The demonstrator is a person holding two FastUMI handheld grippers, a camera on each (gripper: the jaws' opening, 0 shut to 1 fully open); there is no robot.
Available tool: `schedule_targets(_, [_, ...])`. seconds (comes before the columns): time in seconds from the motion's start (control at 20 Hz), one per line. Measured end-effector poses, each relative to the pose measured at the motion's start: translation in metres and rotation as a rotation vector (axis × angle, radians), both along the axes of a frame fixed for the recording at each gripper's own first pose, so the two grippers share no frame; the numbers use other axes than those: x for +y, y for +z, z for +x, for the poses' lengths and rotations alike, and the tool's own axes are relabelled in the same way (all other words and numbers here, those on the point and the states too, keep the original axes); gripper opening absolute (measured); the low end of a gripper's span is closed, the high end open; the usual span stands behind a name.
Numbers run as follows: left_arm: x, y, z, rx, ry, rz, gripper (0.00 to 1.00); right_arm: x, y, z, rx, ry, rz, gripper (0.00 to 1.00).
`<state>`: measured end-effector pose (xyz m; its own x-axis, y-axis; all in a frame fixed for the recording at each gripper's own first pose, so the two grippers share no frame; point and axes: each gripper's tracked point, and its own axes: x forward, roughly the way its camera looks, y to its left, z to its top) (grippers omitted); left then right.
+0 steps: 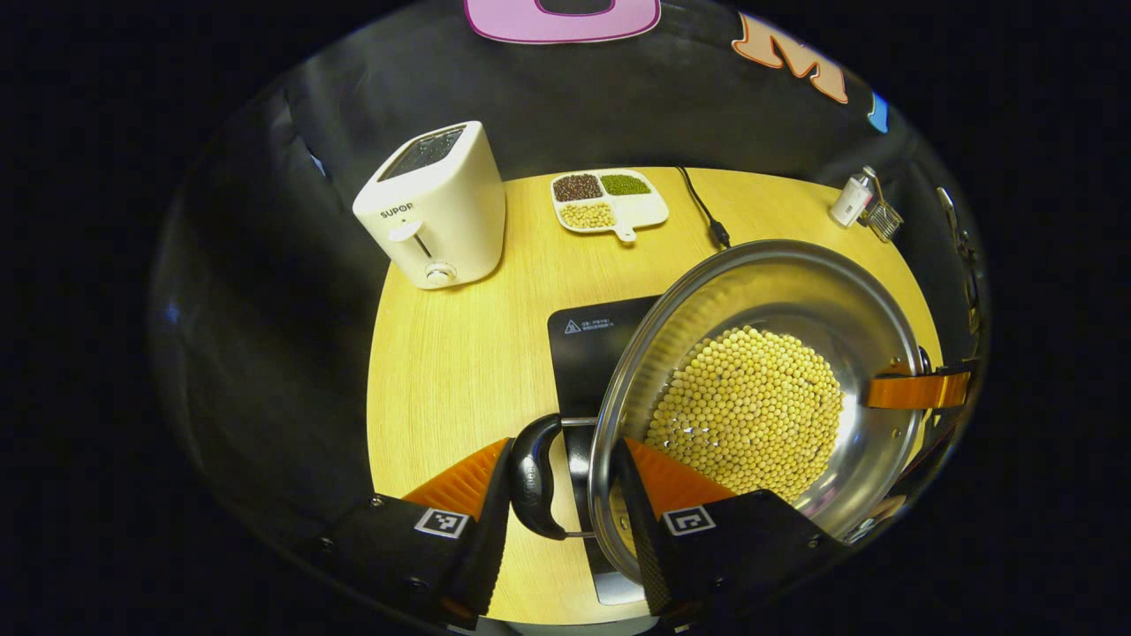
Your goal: First push the handle of the pot to place it horizontally, then grasp the pot with both hands and set it on the induction cooktop.
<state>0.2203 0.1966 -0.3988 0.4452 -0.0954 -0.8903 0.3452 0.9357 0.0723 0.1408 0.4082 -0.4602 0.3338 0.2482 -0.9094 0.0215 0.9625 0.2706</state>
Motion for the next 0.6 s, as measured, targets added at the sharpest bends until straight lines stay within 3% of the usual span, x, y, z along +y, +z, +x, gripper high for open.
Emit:
schedule_targets(0.35, [0.001, -0.006, 0.006, 0.006, 0.012, 0.020, 0.65, 0.001, -0.014, 0.008, 0.010, 0.006, -0.002, 0.48])
schedule_targets(0.4, [0.001, -0.007, 0.007, 0.004, 0.012, 0.022, 0.65, 0.000, -0.017, 0.009, 0.011, 0.006, -0.005, 0.53])
schedule_targets(0.6, [0.001, -0.006, 0.008, -0.009, 0.015, 0.032, 0.66, 0.000, -0.021, 0.009, 0.019, 0.000, 0.015, 0.54])
